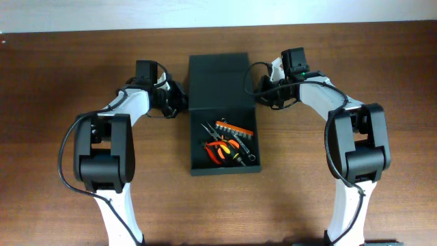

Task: Pack container
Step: 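Grip the lid with both grippers and fold it forward over the box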

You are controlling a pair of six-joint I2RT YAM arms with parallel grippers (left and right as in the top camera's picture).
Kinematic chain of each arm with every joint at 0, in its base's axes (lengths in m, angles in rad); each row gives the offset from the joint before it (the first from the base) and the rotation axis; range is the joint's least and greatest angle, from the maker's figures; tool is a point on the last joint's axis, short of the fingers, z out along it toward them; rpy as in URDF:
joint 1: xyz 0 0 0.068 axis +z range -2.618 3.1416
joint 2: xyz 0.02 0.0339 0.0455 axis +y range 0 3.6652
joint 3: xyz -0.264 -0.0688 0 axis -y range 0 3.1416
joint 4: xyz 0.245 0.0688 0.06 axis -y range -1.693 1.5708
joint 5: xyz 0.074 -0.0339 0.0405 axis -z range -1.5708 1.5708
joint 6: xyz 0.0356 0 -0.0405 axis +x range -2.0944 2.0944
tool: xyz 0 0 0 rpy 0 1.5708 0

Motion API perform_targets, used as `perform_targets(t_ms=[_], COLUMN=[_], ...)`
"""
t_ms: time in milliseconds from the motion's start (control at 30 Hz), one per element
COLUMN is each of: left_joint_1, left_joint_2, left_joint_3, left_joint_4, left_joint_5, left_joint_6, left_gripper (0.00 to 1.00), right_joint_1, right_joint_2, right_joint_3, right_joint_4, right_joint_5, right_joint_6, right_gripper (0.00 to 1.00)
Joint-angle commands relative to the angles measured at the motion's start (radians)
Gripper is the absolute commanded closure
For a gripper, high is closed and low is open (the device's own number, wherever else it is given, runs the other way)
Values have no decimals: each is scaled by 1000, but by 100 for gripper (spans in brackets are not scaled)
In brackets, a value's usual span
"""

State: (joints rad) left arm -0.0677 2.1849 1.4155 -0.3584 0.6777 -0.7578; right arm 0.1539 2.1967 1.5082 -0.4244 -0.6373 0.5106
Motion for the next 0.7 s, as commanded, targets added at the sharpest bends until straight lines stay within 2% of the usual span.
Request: perform_targets(t_ms=[0,233,667], left_joint_1=[-3,-1,-1], left_joint_2=[5,5,5], left_joint_3=[63,149,340], left_joint_4=[6,-20,-291], left_joint_5=[68,97,97], left_joint_6=[73,124,338], left_gripper=[98,98,98], right_joint_1=[8,8,8], right_joint_2=[-42,-124,-251], right_joint_3=[14,16,16], right_joint_4=[22,25,16], right_joint_5=[-46,-32,-32], right_joint_6=[-75,-145,-194], right_gripper=[96,96,96])
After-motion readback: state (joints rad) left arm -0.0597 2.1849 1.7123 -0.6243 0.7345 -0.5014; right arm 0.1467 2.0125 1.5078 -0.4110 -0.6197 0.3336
